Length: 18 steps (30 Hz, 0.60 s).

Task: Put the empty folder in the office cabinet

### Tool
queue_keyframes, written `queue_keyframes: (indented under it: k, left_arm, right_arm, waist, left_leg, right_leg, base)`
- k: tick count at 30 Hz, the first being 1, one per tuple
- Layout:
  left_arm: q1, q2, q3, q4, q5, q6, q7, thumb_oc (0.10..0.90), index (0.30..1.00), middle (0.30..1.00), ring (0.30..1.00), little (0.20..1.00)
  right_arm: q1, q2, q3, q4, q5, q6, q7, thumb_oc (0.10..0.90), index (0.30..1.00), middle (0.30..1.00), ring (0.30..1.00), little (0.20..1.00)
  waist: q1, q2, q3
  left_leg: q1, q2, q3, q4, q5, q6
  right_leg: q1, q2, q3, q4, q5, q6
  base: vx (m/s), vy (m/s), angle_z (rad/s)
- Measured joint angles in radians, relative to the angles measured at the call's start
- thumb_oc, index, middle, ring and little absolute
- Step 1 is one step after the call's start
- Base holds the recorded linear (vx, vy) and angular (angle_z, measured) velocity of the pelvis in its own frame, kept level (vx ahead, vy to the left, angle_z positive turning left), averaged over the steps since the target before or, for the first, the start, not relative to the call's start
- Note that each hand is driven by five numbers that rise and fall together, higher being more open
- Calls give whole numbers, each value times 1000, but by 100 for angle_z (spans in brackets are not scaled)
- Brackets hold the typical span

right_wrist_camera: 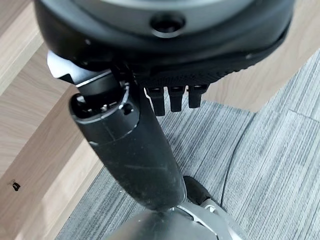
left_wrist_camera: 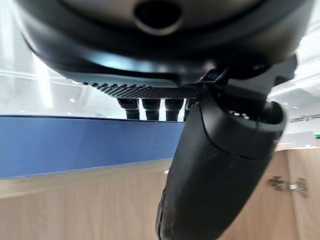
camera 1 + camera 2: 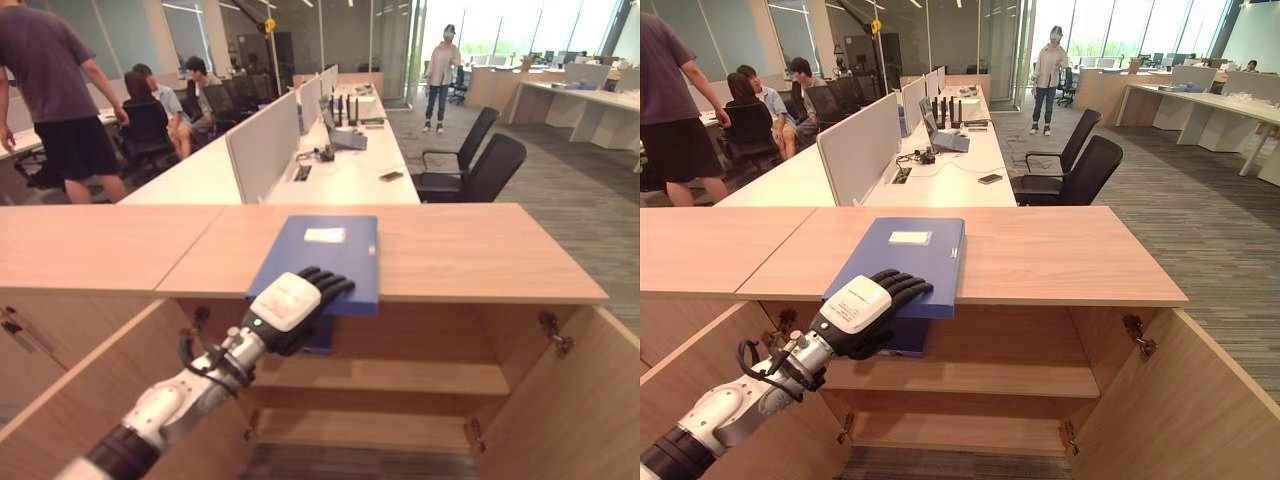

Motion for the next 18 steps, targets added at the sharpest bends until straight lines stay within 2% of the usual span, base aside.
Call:
queue_keyframes:
  k: [11, 18]
  left_arm:
    - [-34, -37, 3, 34, 72, 37, 88, 400, 300, 300, 300, 300]
    - [-15, -79, 54, 63, 71, 57, 113, 400, 300, 300, 300, 300]
  right_arm:
    - [1, 0, 0, 0, -1, 0, -1, 800, 900, 900, 900, 900]
    - [2, -1, -1, 0, -1, 0, -8, 800, 900, 900, 900, 900]
  waist:
    - [-7, 3, -6]
    - [-11, 9, -13]
  left_leg:
    - [11, 6, 18, 0, -5, -1]
    - [11, 8, 17, 0, -6, 1]
  right_leg:
    - [2, 2, 17, 0, 1, -2]
    - [2, 4, 17, 0, 1, -4]
  base:
    - [3, 1, -5]
    - [0, 0, 0]
